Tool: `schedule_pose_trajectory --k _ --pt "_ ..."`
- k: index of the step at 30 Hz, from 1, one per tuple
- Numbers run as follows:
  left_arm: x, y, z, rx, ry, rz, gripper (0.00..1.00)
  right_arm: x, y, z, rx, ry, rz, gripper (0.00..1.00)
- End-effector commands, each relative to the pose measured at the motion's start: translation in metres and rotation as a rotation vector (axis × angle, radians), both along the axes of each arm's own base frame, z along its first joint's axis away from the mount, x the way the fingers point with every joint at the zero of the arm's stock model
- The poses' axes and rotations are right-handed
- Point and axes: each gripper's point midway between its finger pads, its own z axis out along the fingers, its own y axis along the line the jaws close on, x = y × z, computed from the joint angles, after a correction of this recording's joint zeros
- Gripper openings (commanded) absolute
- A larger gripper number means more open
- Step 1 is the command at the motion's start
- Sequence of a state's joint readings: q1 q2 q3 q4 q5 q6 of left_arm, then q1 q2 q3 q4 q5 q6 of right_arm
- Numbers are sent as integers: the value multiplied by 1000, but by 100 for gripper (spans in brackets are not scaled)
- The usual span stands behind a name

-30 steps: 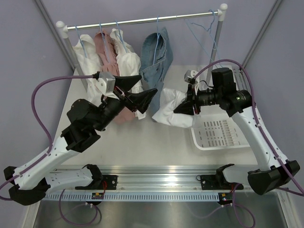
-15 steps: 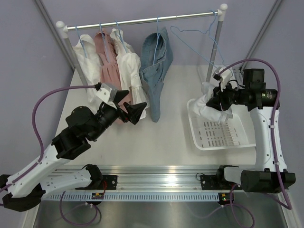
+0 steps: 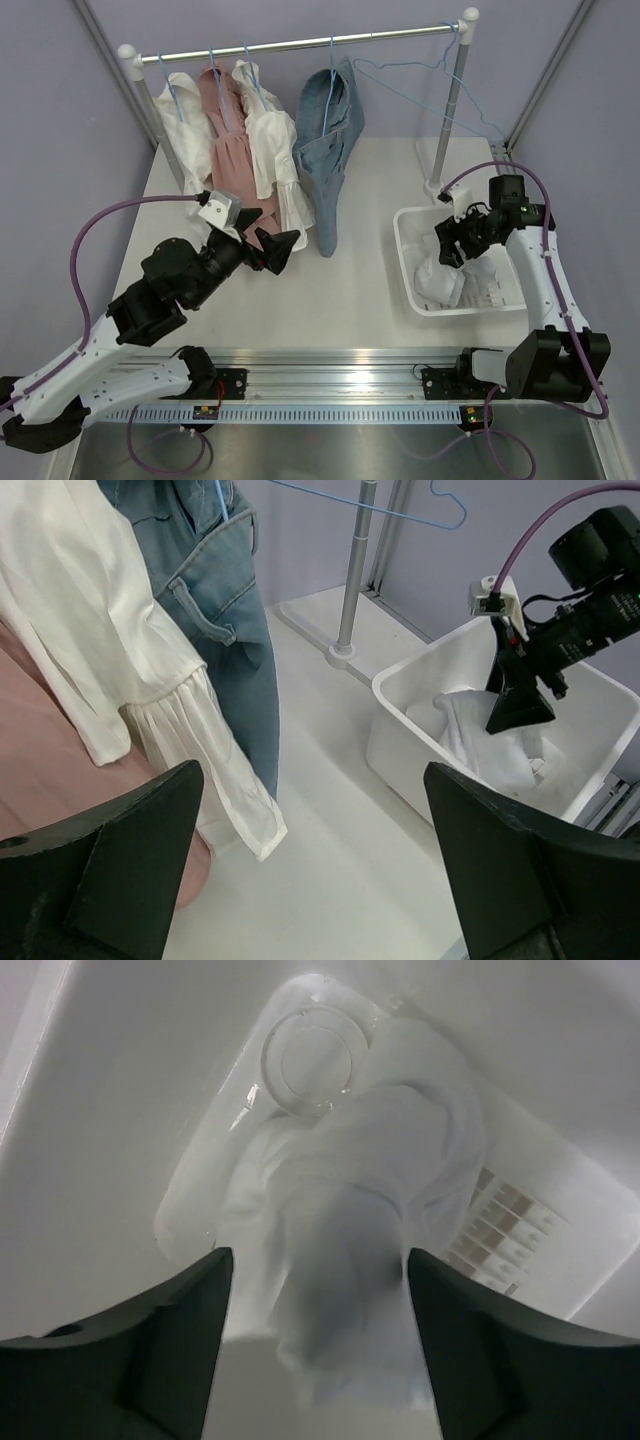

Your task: Remove the skirt from the hanger

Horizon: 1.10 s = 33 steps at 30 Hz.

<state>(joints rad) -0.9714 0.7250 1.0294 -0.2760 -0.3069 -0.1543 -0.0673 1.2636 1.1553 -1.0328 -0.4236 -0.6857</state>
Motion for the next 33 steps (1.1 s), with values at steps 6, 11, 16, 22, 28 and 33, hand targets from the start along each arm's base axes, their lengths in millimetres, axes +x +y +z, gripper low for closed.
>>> schedule_pose_trajectory --k 6,11,16,22,28,33 --pt "0 12 -10 -61 42 53 98 30 3 77 17 -191 17 88" --pt "1 15 -14 -55 51 69 98 45 34 144 149 -280 35 89" --pt "3 12 -14 -49 57 71 99 59 114 206 341 -309 79 86" --pt "3 12 -17 -73 88 77 99 104 185 286 694 -356 -168 96" --pt "1 13 -20 -98 121 85 99 126 236 328 961 -345 -181 99" --pt "0 13 -25 -106 149 88 99 157 264 325 1048 -271 -248 96"
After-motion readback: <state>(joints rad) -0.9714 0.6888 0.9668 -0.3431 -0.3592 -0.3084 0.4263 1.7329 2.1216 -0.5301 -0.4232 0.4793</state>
